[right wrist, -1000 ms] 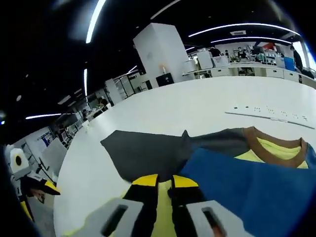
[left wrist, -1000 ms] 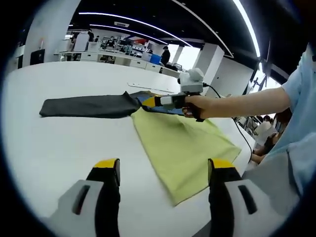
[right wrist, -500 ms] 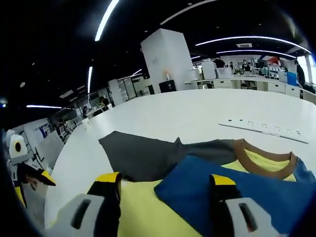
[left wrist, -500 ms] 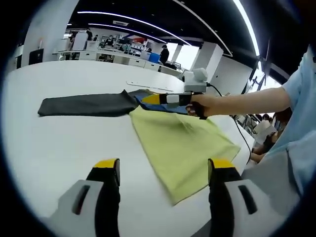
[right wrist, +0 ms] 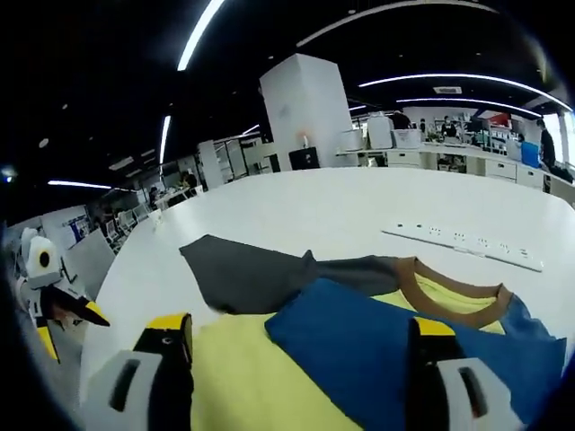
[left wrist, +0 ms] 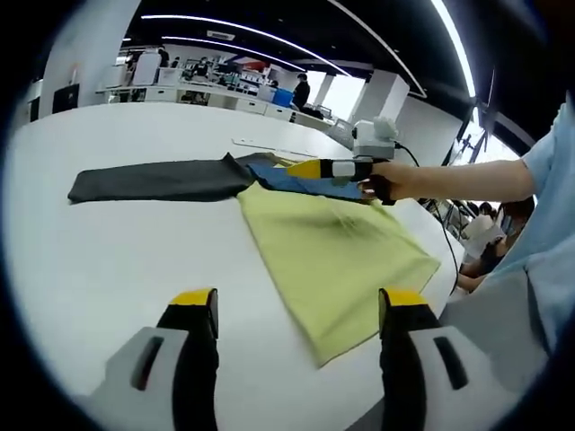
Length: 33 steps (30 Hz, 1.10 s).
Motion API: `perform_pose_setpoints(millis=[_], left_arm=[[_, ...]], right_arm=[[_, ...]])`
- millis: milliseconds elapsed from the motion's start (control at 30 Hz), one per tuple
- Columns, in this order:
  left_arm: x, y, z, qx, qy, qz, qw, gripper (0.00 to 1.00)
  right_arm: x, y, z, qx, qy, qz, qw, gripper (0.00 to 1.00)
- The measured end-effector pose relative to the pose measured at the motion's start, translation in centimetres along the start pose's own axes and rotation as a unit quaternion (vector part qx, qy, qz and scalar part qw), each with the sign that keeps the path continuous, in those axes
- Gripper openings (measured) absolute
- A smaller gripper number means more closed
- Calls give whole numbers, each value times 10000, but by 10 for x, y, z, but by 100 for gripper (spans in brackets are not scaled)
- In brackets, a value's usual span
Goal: Fold the garment on the visible template until the final outline fits inside the template.
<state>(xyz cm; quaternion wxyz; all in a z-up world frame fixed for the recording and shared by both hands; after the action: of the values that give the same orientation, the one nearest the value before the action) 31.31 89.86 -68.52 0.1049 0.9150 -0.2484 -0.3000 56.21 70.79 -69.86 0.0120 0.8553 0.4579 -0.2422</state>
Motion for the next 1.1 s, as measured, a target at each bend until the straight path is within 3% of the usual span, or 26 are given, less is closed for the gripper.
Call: perform_pose_setpoints(millis=[400,500,733,900,1100], left_arm=[[2,-3,4,18,-152,-10,9999,70],[2,-6,2,-166,-44,-11,9999,70],[5,-6,-8,-187,92,3,9998,69],[10,-13,-18,-3,63,74,10000,69],[8,-23,-34,100,190,61,9998,69]], right_arm=[[-41,35,6,163,28,275,9995,100],[-56,41,6,198,113,345,9991,100],[-96,62,18,7,23,515,9987,100],[-126,63,33,-271,-179,486,9983,100],[-155,57,41,-186,-24,586,9981,100]])
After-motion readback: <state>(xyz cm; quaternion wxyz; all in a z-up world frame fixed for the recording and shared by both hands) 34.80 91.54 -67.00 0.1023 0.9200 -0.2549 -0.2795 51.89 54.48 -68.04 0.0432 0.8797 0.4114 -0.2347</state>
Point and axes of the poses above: the point that each gripper's makers call its tool centre point, and the gripper's own axes: x roughly forward along the fingers, y roughly to its right, z roughly out of its underside, the point moved 7 cm from there along -x, roughly backward along the fingers, and after that the axes turned 1 degree about x, right-handed, at the moved point
